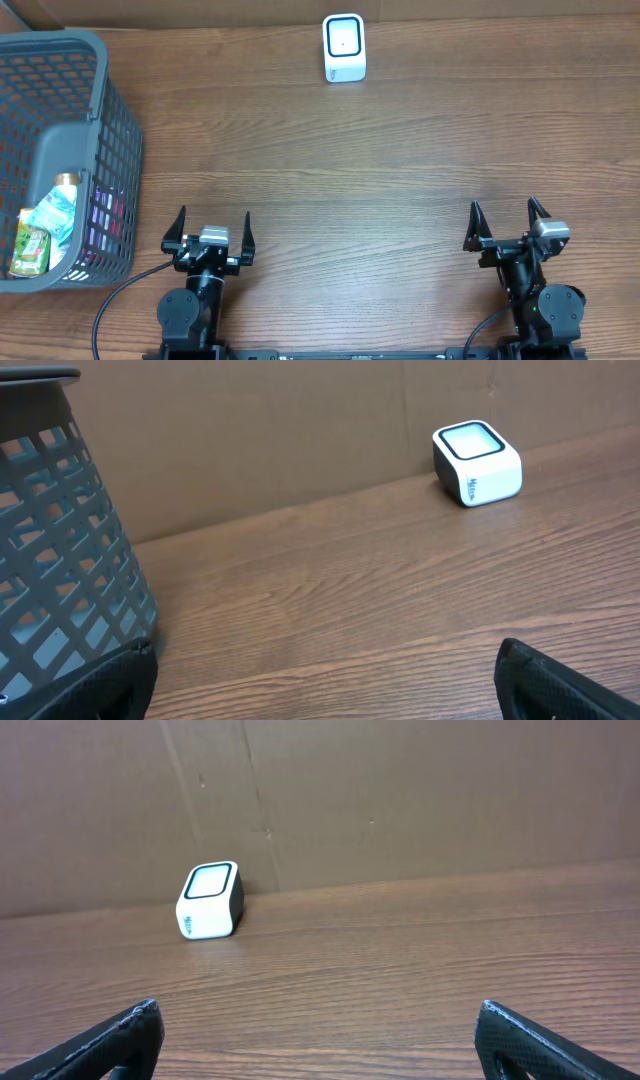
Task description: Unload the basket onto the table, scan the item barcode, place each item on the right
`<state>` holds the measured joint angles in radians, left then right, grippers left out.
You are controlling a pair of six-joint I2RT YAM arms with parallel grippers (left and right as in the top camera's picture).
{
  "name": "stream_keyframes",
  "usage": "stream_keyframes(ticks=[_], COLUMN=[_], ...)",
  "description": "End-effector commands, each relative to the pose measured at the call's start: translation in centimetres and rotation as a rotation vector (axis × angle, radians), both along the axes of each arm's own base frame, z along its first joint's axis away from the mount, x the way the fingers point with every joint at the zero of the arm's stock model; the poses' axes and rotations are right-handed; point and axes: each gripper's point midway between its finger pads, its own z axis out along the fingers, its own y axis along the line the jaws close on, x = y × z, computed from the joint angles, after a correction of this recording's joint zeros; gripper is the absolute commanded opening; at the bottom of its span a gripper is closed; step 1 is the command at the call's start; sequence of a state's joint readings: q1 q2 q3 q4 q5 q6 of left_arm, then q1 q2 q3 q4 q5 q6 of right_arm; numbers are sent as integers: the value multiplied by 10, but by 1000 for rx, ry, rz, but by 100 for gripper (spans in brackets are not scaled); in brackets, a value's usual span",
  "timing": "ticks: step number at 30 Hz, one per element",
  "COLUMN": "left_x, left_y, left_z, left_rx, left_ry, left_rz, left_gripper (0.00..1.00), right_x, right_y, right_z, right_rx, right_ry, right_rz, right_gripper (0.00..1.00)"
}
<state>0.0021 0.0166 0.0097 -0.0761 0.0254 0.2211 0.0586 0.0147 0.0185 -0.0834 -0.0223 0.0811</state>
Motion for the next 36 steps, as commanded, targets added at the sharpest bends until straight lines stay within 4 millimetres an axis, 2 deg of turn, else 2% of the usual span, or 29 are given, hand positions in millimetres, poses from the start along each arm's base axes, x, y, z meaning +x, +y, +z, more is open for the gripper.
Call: stream_keyframes(ticks=[1,15,19,23,26,36], left_x=[0,0,-2,-2,-3,-5], left_y=[3,3,-20,-21,-31,-31], left_z=[0,4,3,4,6,15], left_rx=[27,47,11,-6,-81,-189], left_ry=[-6,-22,-20,-21,-20,-11], left_rz=[10,11,-117,-122,-176,-169], left_gripper=[100,99,100,100,100,100], right_x=[0,0,0,0,-1,-7], right_y=[-1,-1,-1,0,7,33], right_z=[-2,-1,-2,-2,-1,13], right_rx=[-3,-3,-3,-1,2,2], right_ry=[-5,-9,-5,-5,-8,-65], right_rz=[-1,-1,-1,1,42,197], right_gripper=[100,100,100,100,100,100])
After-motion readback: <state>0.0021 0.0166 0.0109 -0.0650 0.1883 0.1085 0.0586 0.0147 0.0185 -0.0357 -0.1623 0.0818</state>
